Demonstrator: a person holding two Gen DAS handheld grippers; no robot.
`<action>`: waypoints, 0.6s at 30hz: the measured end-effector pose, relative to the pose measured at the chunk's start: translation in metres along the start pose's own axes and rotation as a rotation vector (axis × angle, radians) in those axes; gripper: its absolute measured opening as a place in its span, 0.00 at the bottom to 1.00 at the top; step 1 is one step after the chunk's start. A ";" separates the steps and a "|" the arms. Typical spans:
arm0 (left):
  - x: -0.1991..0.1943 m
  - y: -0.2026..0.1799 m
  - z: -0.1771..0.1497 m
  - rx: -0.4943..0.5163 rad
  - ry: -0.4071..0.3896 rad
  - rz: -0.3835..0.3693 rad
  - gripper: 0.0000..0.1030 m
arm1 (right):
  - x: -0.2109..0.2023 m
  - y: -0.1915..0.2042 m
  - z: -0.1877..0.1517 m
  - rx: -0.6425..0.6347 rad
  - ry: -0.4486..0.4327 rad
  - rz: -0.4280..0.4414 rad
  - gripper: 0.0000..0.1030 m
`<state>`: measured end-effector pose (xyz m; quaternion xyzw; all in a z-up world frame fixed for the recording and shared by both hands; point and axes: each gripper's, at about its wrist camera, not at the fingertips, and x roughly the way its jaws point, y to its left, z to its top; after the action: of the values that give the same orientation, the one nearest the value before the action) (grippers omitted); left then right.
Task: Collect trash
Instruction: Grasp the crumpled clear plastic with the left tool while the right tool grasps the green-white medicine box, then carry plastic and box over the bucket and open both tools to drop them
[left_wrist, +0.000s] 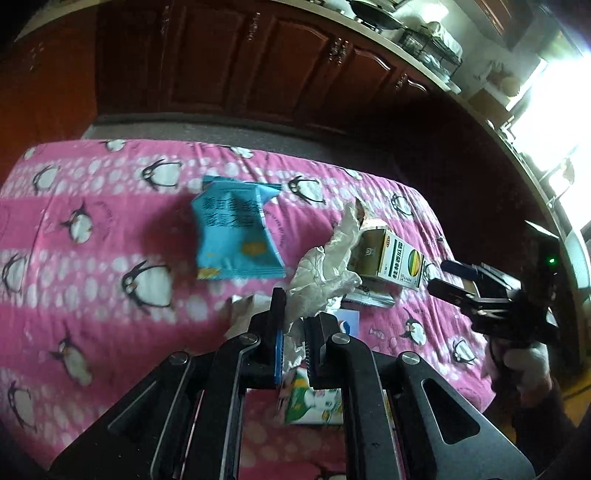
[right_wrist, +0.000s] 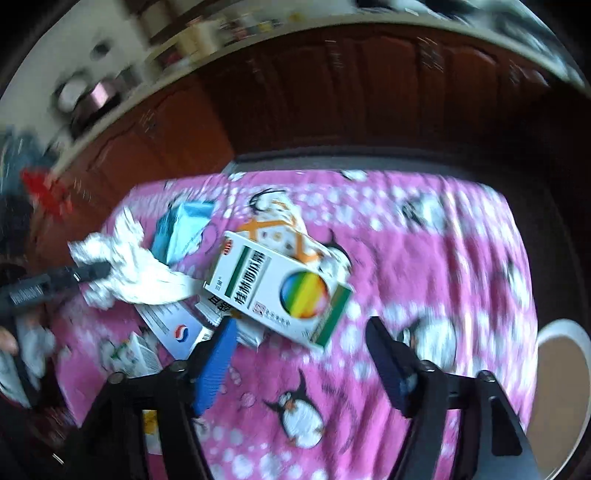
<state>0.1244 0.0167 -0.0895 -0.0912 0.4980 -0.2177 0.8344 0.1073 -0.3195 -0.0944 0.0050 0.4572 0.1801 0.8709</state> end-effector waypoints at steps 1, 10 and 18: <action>-0.003 0.001 -0.001 -0.003 -0.003 0.003 0.06 | 0.003 0.006 0.005 -0.065 0.005 -0.012 0.72; -0.010 0.008 -0.001 -0.035 0.004 0.005 0.06 | 0.040 0.024 0.018 -0.317 0.104 -0.004 0.77; -0.007 -0.004 0.001 -0.027 0.005 -0.031 0.06 | 0.040 -0.003 0.006 -0.169 0.090 0.031 0.55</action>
<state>0.1211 0.0165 -0.0820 -0.1096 0.5013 -0.2243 0.8284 0.1329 -0.3084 -0.1231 -0.0695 0.4788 0.2317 0.8439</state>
